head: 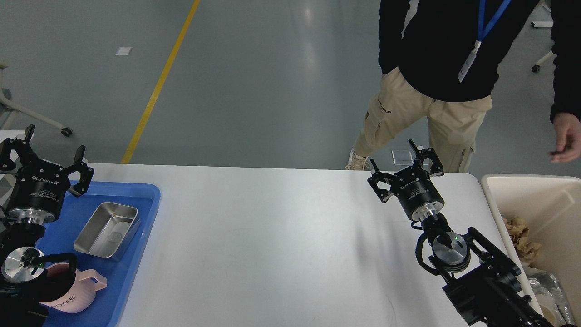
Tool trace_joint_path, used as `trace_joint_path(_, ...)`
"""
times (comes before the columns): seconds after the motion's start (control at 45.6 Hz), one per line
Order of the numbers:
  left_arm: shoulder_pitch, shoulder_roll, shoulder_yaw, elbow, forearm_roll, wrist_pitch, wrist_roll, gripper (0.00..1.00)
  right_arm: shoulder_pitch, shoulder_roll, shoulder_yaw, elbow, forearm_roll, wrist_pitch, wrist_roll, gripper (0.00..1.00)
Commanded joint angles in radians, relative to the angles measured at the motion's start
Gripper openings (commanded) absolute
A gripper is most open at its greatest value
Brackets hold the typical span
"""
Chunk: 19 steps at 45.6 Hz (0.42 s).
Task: Tidy desktop
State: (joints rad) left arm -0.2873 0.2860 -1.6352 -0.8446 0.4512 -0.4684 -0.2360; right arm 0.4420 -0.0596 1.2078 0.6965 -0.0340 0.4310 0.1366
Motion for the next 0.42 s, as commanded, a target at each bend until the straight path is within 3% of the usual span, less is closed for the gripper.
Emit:
trace_joint_path(0.0, -0.012, -0.025, -0.002, 0.010, 0.000, 0.005, 0.000, 0.97, 0.004, -0.003, -0.007, 0.000, -0.003, -0.003, 0.000, 1.00)
trace_joint_path(0.394, -0.003, -0.106, -0.015, 0.013, -0.057, -0.007, -0.011, 0.97, 0.015, -0.009, -0.007, -0.003, -0.004, -0.006, -0.002, 1.00)
